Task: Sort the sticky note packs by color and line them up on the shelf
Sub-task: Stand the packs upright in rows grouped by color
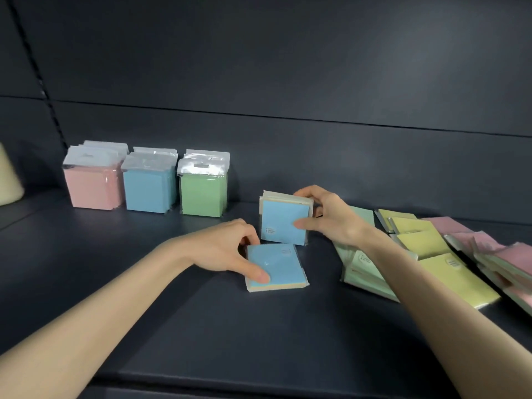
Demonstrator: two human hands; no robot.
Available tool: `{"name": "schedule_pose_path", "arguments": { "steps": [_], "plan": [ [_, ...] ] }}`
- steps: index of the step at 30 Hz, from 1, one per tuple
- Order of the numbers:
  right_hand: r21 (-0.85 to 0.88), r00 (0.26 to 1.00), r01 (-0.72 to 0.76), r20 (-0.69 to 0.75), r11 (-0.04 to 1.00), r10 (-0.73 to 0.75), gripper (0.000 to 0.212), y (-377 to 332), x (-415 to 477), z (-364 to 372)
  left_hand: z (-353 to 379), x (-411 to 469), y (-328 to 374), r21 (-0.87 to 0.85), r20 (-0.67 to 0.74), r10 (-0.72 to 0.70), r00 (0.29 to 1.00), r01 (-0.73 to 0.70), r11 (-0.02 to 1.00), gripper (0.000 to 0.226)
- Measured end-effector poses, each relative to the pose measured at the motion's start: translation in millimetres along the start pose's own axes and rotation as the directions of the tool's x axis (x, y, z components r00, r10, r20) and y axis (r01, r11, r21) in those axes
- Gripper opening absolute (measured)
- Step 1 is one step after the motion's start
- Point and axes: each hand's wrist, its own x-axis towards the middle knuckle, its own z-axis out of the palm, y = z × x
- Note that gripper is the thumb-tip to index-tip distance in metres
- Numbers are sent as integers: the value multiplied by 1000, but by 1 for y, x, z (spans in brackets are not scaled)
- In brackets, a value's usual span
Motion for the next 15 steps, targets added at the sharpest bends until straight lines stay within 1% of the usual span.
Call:
{"name": "schedule_pose_path", "arguments": {
  "steps": [3, 5, 6, 9, 11, 13, 15],
  "plan": [
    [44, 1000, 12, 19, 999, -13, 38, -1, -3, -2, -2, -4, -3, -182, -41, 27, 999, -34, 983, 52],
    [64, 1000, 10, 17, 998, -11, 38, -1, -5, -2, -3, -7, -7, -308, -121, 35, 992, -71, 949, 51],
    [70, 1000, 10, 14, 997, -11, 38, -1, -6, -2, -3, -9, -10, -361, -175, 22, 984, -85, 929, 52],
    [80, 1000, 8, 5, 997, -9, 39, -1, -8, -1, -5, -11, -14, -497, -333, -51, 941, -129, 858, 66],
    [88, 1000, 3, -3, 996, -3, 40, -1, -8, 0, -7, -9, -17, -587, -411, -102, 906, -177, 790, 67],
    [96, 1000, -4, -14, 995, 5, 41, 0, -8, 1, -13, -7, -19, -618, -481, -131, 867, -229, 752, 60],
    [109, 1000, -3, -20, 994, 6, 41, 1, -8, 1, -19, -4, -18, -591, -539, -121, 834, -271, 759, 54]
  ]
}}
